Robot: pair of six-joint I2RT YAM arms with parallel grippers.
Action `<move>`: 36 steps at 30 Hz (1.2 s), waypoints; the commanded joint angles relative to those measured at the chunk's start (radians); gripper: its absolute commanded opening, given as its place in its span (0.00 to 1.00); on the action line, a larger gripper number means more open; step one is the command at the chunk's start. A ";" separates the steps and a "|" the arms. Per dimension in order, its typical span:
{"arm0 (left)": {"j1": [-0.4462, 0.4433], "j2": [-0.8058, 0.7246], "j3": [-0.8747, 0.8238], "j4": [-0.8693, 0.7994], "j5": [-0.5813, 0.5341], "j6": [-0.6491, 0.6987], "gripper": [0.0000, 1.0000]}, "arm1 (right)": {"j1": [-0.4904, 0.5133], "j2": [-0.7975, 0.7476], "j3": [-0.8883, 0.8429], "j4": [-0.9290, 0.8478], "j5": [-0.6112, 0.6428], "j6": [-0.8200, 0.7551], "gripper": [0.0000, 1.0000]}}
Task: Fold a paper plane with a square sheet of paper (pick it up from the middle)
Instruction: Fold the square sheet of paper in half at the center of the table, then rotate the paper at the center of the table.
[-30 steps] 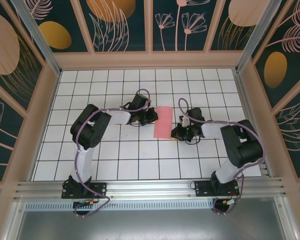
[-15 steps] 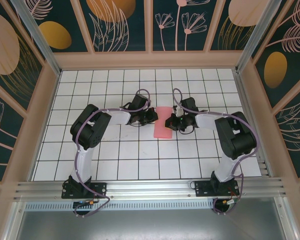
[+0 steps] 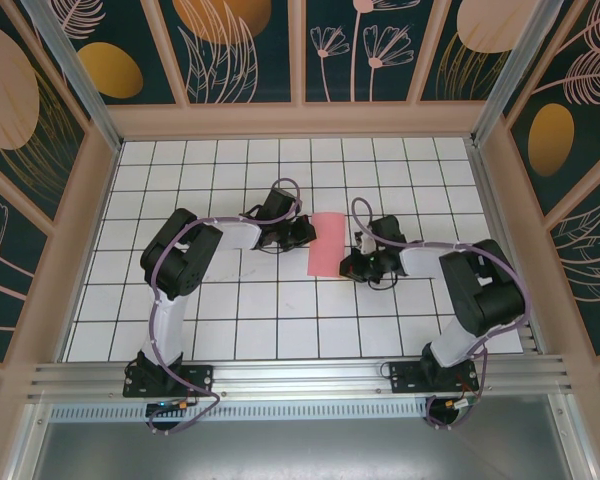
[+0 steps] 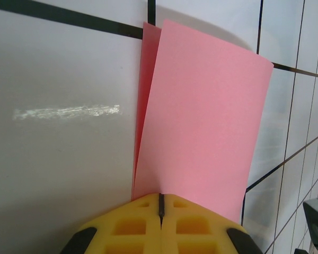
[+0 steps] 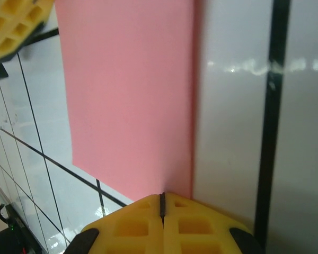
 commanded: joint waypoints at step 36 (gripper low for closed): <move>0.112 -0.566 -0.164 -0.367 -0.619 0.112 0.99 | 0.204 0.349 0.503 -0.173 0.314 0.272 0.07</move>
